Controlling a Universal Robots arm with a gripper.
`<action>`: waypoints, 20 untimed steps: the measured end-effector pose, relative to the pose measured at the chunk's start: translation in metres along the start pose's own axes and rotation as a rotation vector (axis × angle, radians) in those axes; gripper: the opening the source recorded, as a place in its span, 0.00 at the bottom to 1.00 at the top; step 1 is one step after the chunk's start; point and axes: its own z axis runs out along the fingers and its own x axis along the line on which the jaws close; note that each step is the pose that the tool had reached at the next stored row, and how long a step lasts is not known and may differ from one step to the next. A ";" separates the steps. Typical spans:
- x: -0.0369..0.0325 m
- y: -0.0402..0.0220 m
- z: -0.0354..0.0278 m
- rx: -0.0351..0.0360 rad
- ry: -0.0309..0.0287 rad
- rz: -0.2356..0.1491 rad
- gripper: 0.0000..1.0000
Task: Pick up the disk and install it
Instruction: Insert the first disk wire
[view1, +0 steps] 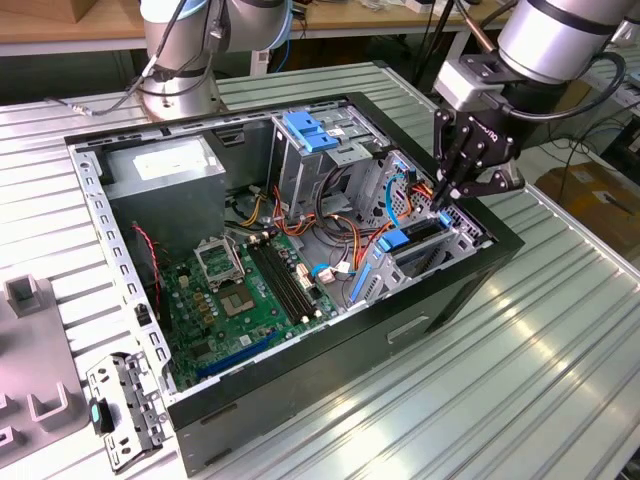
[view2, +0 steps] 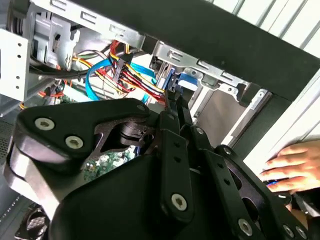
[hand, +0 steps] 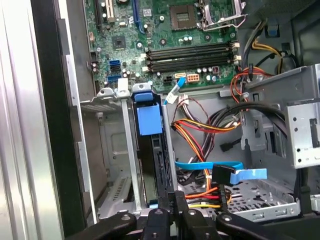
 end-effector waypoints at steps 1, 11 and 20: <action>0.0001 0.0007 0.0012 -0.0004 0.0002 -0.014 0.16; 0.0017 0.0100 0.0088 0.0067 -0.0012 -0.088 0.16; 0.0020 0.0102 0.0149 0.0067 -0.0013 -0.088 0.16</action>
